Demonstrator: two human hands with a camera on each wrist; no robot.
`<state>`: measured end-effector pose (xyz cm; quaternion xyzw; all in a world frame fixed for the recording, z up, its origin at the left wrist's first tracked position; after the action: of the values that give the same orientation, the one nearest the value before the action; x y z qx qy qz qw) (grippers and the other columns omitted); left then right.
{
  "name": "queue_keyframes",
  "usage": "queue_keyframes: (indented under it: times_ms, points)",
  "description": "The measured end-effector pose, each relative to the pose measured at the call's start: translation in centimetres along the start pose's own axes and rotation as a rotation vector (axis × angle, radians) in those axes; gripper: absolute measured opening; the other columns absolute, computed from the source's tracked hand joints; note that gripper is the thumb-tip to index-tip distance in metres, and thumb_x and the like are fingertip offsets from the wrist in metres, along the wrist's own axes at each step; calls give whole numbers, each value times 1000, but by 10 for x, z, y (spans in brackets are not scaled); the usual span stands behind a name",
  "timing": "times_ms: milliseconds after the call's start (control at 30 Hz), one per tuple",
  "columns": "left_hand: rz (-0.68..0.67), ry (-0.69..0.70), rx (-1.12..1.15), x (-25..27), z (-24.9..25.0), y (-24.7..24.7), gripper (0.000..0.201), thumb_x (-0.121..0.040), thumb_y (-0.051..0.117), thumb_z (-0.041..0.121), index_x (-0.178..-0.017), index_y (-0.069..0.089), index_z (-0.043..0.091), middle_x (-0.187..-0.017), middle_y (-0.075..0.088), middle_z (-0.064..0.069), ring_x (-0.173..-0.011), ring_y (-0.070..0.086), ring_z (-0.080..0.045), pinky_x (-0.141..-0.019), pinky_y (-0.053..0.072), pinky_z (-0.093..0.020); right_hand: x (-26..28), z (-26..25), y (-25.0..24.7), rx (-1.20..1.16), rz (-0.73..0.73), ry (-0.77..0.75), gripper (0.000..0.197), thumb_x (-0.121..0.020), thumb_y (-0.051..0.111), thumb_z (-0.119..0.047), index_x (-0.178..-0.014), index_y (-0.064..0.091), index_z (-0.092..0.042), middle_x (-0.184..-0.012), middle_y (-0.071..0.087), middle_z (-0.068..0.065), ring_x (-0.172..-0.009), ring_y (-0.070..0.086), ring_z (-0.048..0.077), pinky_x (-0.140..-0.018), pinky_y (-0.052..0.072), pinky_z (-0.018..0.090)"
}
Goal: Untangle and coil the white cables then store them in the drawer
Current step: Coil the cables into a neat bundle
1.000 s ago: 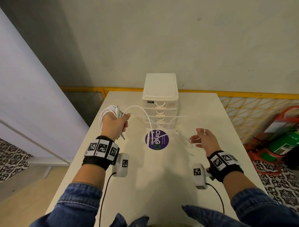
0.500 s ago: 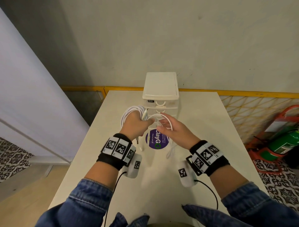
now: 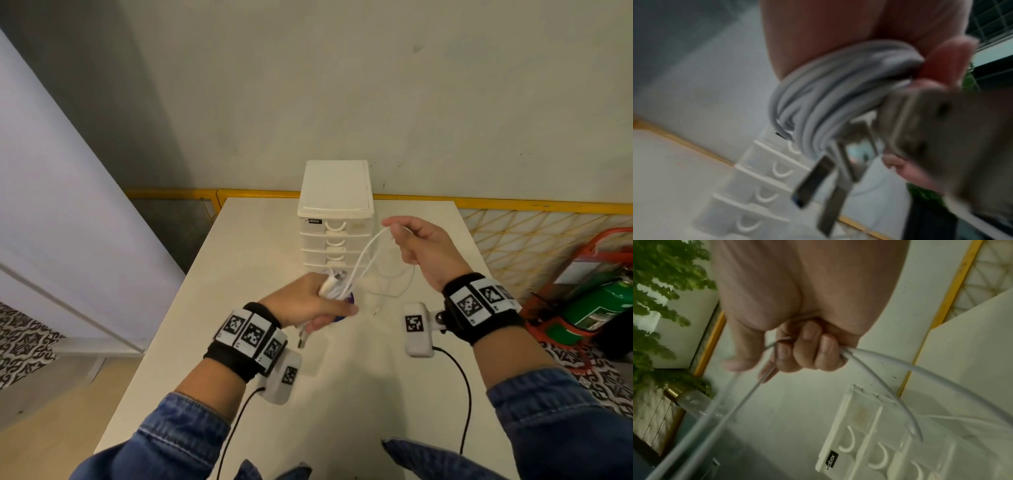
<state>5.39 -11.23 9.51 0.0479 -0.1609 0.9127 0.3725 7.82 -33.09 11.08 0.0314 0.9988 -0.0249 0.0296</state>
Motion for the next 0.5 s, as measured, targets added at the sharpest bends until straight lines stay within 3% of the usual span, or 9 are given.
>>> queue_keyframes:
  times_ms: [100,167,300,333,400,500]
  points:
    - [-103,130,335,-1,18,14,18,-82,63,12,-65,57,14,-38,42,5,-28,34,-10,-35,31,-18,0,10,8,-18,9,4,14,-89,56,-19,-86,69,-26,-58,53,-15,-49,31,7,-51,28,19]
    - [-119,249,550,-4,32,10,15,-82,63,17,-69,58,14,-38,43,8,-26,36,-6,-32,29,-15,5,25,20,-70,-49,18,24,-92,50,-15,-82,69,-25,-65,53,-4,-47,33,7,-51,27,21]
    - [-134,445,990,-13,50,1,33,-79,72,22,-79,44,4,-36,47,6,-27,43,-3,-31,32,-16,14,46,48,-136,-111,8,27,-95,44,-8,-85,67,-16,-57,55,1,-47,40,10,-48,33,21]
    - [-113,487,1096,-15,52,-1,30,-79,72,20,-79,47,3,-36,48,6,-28,45,-4,-32,35,-17,16,50,54,-104,-130,10,28,-95,44,-7,-84,67,-19,-58,55,6,-48,41,12,-49,33,23]
    - [-18,552,1229,-16,57,-8,18,-80,70,20,-78,54,10,-38,49,5,-32,47,-4,-36,38,-16,22,60,62,25,-210,14,29,-95,43,-8,-86,66,-23,-50,49,1,-43,39,9,-51,34,25]
    - [317,530,1278,-19,57,-30,20,-87,56,28,-70,49,20,-39,47,6,-39,50,-3,-42,42,-16,33,71,71,224,-383,-11,34,-97,37,-11,-124,53,-23,-53,41,-1,-45,39,5,-56,39,19]
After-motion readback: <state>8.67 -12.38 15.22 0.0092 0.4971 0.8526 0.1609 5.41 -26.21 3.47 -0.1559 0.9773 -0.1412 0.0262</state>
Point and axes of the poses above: each hand's wrist, its own x-axis away from the middle knuckle, its own y-axis out of the palm, z = x × y, the point moved 1 cm from there along -x, towards the middle knuckle
